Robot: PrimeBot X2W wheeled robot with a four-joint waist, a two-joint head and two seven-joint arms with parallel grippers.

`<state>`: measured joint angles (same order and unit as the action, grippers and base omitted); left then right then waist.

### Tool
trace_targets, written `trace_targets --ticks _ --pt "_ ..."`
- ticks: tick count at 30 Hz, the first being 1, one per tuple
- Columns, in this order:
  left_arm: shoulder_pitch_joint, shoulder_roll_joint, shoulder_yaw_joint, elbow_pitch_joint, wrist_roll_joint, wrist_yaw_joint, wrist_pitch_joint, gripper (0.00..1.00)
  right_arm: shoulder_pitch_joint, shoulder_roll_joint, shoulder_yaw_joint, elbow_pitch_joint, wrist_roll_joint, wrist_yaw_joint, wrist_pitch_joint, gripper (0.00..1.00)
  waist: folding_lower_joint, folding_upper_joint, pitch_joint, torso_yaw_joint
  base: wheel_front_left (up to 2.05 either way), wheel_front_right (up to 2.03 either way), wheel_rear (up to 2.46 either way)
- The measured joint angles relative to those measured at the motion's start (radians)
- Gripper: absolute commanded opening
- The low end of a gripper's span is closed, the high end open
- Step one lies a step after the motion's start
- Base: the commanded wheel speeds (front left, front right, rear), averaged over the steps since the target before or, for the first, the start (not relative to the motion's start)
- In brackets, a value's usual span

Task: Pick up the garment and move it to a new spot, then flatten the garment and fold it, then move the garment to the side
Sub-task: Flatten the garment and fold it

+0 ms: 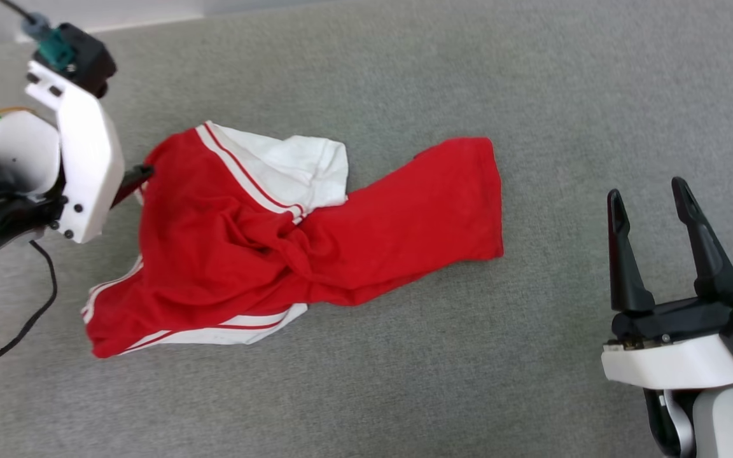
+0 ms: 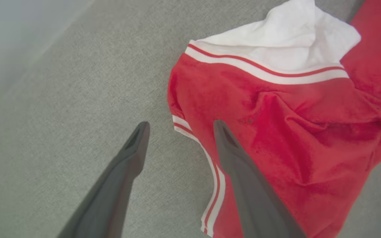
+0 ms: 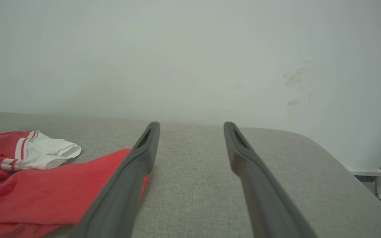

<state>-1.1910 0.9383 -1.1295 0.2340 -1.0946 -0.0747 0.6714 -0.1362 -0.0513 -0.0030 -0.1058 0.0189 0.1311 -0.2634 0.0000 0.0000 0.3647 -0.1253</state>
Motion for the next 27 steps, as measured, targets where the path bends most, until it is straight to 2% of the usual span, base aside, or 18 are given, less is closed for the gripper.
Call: trace_targets --ticks 8,12,17,19,27 --pt "-0.054 -0.072 -0.056 0.087 0.002 -0.023 0.138 1.00 -0.035 0.000 0.004 -0.009 0.009 0.000 0.000 1.00 0.0001 0.0000 0.078 -0.040 0.00 0.00 0.00" --pt "-0.055 -0.102 -0.069 0.137 -0.003 -0.031 0.163 1.00 -0.048 0.000 0.007 -0.011 0.016 0.000 0.000 1.00 0.0000 0.0000 0.106 -0.059 0.00 0.00 0.00" --pt "-0.051 -0.106 -0.089 0.164 0.017 -0.042 0.170 1.00 -0.050 0.000 0.006 -0.010 0.026 0.000 0.000 1.00 0.0000 0.0000 0.119 -0.075 0.00 0.00 0.00" --pt "-0.050 -0.109 -0.095 0.164 0.042 -0.049 0.147 0.00 -0.050 0.000 0.004 -0.008 0.026 0.000 0.000 1.00 0.0000 0.0000 0.116 -0.075 0.00 0.00 0.00" --pt "-0.123 -0.132 -0.095 0.090 0.083 -0.053 -0.002 0.00 -0.050 0.000 0.008 -0.003 0.033 0.000 0.000 1.00 0.0000 0.0000 0.084 -0.077 0.00 0.00 0.00"
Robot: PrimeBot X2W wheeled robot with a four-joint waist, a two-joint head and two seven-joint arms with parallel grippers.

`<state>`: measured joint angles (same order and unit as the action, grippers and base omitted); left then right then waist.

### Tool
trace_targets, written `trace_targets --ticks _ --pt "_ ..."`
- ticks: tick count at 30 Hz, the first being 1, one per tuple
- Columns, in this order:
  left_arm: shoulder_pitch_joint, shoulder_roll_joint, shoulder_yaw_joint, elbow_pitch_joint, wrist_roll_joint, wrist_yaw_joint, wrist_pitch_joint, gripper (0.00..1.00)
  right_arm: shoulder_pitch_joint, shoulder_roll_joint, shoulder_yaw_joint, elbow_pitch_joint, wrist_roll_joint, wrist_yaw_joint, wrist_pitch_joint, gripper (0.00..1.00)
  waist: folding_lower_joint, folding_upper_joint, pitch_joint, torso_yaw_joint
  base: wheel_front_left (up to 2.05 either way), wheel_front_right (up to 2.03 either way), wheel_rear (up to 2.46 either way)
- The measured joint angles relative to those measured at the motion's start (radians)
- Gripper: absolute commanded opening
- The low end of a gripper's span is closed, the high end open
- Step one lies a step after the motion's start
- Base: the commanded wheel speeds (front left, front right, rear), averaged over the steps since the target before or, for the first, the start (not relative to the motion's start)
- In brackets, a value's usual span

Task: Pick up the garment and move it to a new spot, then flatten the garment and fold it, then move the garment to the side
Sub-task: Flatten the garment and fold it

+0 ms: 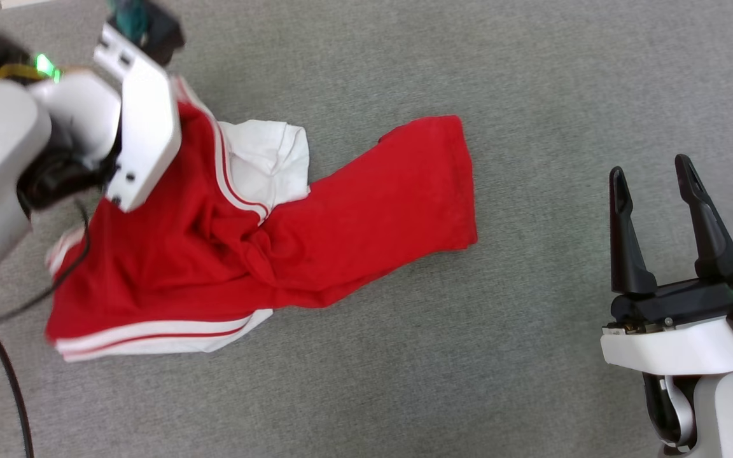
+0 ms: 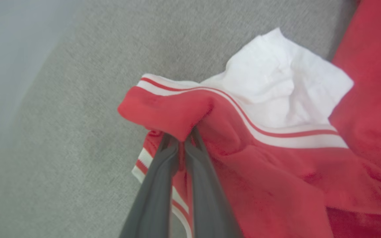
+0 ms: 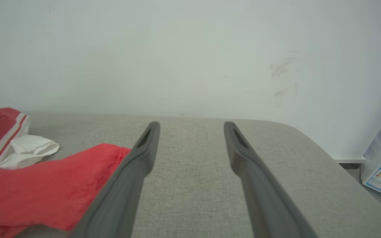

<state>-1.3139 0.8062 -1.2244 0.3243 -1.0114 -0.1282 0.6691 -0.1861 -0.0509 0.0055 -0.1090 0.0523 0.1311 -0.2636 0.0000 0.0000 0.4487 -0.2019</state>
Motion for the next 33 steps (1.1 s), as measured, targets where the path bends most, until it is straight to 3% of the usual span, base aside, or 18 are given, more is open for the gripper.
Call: trace_targets --ticks 6,12,13,16,19,24,25,26,30,33 --pt "-0.117 -0.057 -0.011 -0.083 0.045 -0.001 -0.081 0.00 0.000 0.000 0.003 -0.003 0.009 0.000 0.000 1.00 0.0000 0.0000 -0.004 -0.027 0.00 0.00 0.00" --pt "-0.157 -0.212 -0.044 -0.045 0.104 -0.001 -0.142 0.00 -0.001 0.000 0.006 -0.005 0.025 0.000 0.000 1.00 0.0000 0.0000 0.021 -0.058 0.00 0.00 0.00" --pt "-0.147 -0.259 -0.050 -0.018 0.117 -0.001 -0.150 0.00 -0.004 0.000 0.007 -0.006 0.031 0.000 0.000 1.00 0.0000 0.0000 0.032 -0.070 0.00 0.00 0.00" --pt "-0.090 -0.308 -0.054 0.006 0.155 -0.001 -0.113 0.00 -0.009 0.000 0.010 -0.006 0.038 0.000 0.000 1.00 0.0000 0.0000 0.049 -0.087 0.00 0.00 0.00" --pt "0.008 -0.323 -0.057 -0.002 0.200 -0.001 -0.040 0.00 -0.016 0.000 0.011 -0.005 0.047 0.000 0.000 1.00 0.0001 0.0000 0.064 -0.104 0.00 0.00 0.00" --pt "0.043 -0.314 -0.046 -0.008 0.222 0.000 -0.021 0.00 -0.018 0.000 0.010 -0.002 0.056 0.000 0.000 1.00 0.0001 0.0000 0.075 -0.121 0.00 0.00 0.00" --pt "0.044 -0.312 -0.047 -0.003 0.221 0.000 -0.032 0.37 -0.018 0.000 0.009 -0.001 0.057 0.000 0.000 1.00 0.0000 0.0000 0.073 -0.121 0.00 0.00 0.00" --pt "0.042 -0.311 -0.049 0.004 0.215 0.000 -0.053 1.00 -0.018 0.000 0.007 0.000 0.057 0.000 0.000 1.00 0.0000 0.0000 0.068 -0.119 0.00 0.00 0.00" --pt "0.011 -0.303 -0.057 0.017 0.214 -0.001 -0.130 1.00 -0.012 0.000 0.009 0.005 0.050 0.000 0.000 1.00 0.0001 0.0000 0.042 -0.103 0.00 0.00 0.00" --pt "-0.029 -0.280 -0.057 0.017 0.153 -0.001 -0.180 1.00 0.006 0.000 0.008 0.008 0.043 0.000 0.000 1.00 0.0001 0.0000 0.014 -0.084 0.00 0.00 0.00"
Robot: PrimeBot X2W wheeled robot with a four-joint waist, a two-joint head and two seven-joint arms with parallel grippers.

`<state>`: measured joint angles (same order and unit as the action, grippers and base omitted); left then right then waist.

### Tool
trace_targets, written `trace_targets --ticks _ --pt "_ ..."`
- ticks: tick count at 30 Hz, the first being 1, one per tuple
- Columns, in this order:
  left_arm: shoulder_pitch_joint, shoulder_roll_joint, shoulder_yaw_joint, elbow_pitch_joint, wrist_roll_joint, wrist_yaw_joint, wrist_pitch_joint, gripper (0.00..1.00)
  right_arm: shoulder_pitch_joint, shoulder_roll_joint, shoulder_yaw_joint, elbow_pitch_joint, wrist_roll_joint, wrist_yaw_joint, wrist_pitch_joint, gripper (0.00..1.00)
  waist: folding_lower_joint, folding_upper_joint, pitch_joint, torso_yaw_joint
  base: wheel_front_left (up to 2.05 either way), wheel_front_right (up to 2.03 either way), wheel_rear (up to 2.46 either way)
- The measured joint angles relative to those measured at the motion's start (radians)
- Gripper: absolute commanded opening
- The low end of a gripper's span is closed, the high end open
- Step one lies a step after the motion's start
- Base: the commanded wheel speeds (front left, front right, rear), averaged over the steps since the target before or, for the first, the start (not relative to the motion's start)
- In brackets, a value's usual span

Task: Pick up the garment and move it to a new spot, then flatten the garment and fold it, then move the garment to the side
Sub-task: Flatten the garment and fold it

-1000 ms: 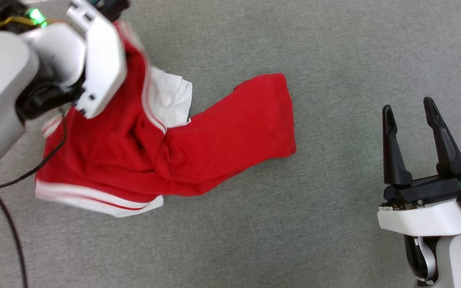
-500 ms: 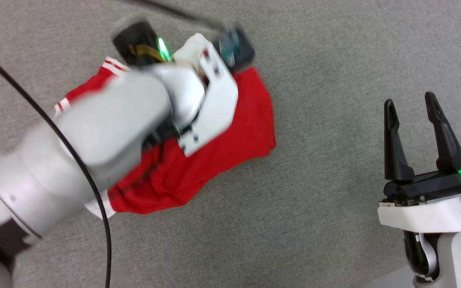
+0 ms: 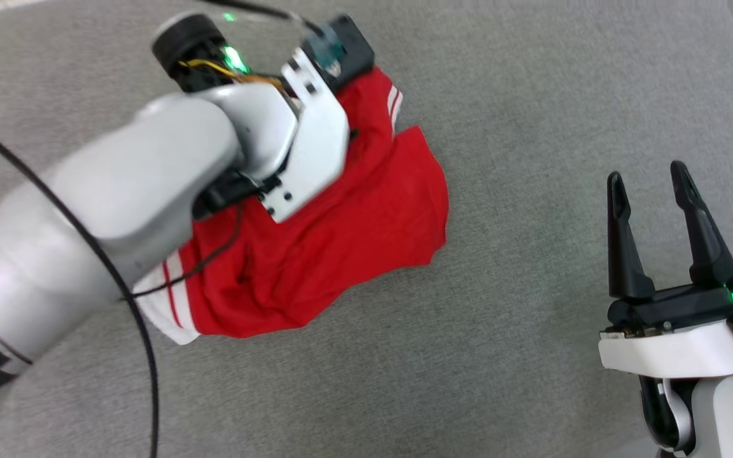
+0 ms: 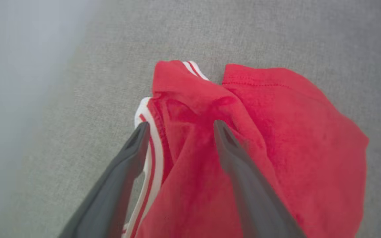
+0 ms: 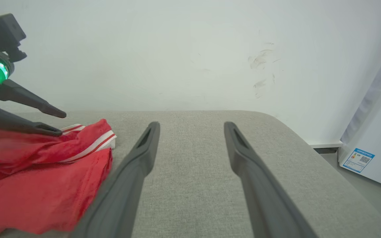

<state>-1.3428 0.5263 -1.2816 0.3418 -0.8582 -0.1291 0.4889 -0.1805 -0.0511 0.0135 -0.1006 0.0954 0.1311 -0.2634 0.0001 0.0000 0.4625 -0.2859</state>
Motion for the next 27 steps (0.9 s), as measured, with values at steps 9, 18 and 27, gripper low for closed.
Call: trace_targets --ticks 9,18,27 --pt "-0.063 0.203 0.007 -0.052 -0.180 0.000 0.139 1.00 0.026 0.000 -0.008 0.002 -0.028 0.000 0.000 1.00 -0.0001 0.0000 -0.085 0.103 0.00 0.00 0.00" --pt "0.032 0.334 0.005 -0.113 -0.272 0.007 0.317 1.00 0.036 0.000 -0.004 0.003 -0.034 0.000 0.000 1.00 -0.0001 0.0000 -0.097 0.131 0.00 0.00 0.00" --pt "0.128 0.334 0.002 -0.119 -0.246 0.018 0.328 1.00 0.020 0.000 -0.004 -0.001 -0.035 0.000 0.000 1.00 0.0000 0.0000 -0.051 0.116 0.00 0.00 0.00"
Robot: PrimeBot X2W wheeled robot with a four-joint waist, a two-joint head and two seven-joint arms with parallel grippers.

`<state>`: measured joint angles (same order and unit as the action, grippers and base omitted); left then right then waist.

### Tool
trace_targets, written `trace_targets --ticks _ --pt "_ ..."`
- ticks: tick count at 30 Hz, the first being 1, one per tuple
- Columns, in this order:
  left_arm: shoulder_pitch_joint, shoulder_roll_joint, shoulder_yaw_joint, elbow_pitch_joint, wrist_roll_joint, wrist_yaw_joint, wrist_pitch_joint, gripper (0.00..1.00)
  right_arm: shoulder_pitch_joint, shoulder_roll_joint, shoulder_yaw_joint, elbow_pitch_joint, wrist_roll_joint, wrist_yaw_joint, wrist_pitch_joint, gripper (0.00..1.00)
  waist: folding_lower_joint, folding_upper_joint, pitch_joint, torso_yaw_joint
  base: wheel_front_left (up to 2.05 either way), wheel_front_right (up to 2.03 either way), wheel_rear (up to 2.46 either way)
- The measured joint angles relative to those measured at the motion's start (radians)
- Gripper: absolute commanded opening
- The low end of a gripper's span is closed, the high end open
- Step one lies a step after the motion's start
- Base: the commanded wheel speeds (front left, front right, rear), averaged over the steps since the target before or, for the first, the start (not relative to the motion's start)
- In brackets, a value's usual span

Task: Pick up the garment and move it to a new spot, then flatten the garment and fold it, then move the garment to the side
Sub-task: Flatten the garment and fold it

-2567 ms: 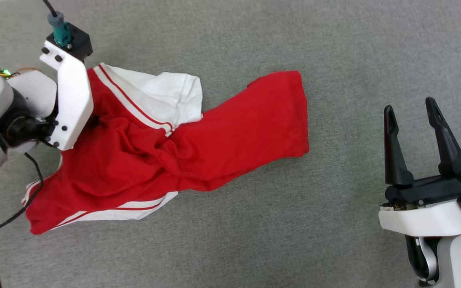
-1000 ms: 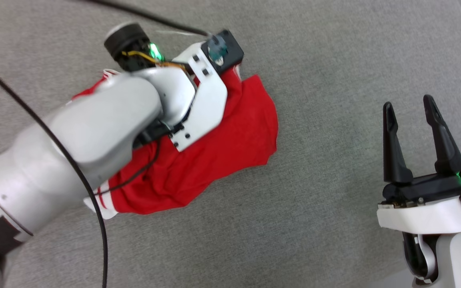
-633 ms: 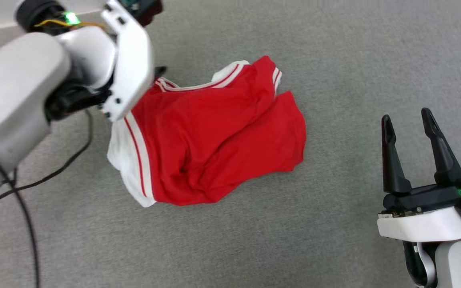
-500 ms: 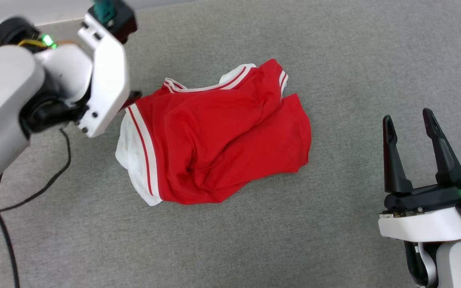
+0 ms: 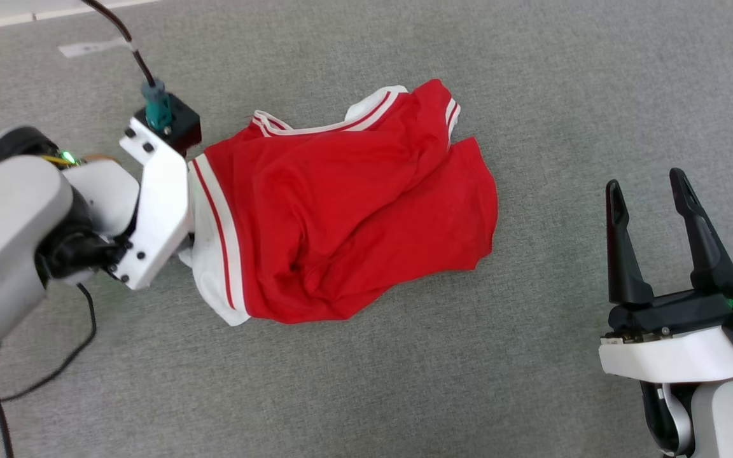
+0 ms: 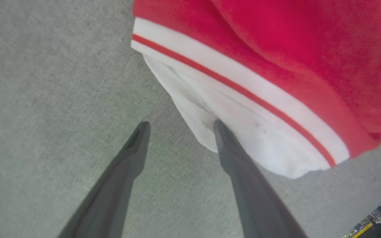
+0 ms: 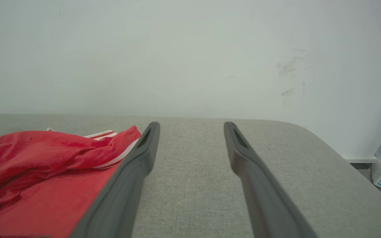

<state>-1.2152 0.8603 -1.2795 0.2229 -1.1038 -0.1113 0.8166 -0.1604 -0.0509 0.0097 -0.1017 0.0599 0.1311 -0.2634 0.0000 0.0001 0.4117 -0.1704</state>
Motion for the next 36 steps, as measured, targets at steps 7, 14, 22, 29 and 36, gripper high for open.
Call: trace_targets --ticks 7,14,22,29,36 --pt "0.062 -0.024 0.015 0.034 0.022 -0.004 -0.013 0.95 -0.004 0.000 0.000 -0.002 0.001 0.000 0.000 1.00 0.0000 0.0000 0.020 -0.020 0.00 0.00 0.00" --pt "0.075 -0.040 0.009 0.017 0.032 -0.012 -0.066 0.00 0.006 0.000 -0.007 0.006 -0.001 0.000 0.000 1.00 0.0000 0.0000 -0.008 0.000 0.00 0.00 0.00" --pt "0.021 0.112 0.033 -0.100 0.045 -0.015 -0.054 0.00 0.017 0.000 0.001 0.008 -0.009 0.000 0.000 1.00 0.0000 0.0000 -0.056 0.043 0.00 0.00 0.00" --pt "-0.020 0.263 0.050 -0.121 0.082 0.009 -0.004 0.00 0.019 0.000 0.001 0.005 -0.012 0.000 0.000 1.00 0.0000 0.0000 -0.044 0.028 0.00 0.00 0.00" --pt "-0.013 0.216 0.063 0.007 0.086 0.061 -0.070 0.00 0.014 0.000 0.005 -0.001 -0.010 0.000 0.000 1.00 0.0000 0.0000 0.002 -0.014 0.00 0.00 0.00"
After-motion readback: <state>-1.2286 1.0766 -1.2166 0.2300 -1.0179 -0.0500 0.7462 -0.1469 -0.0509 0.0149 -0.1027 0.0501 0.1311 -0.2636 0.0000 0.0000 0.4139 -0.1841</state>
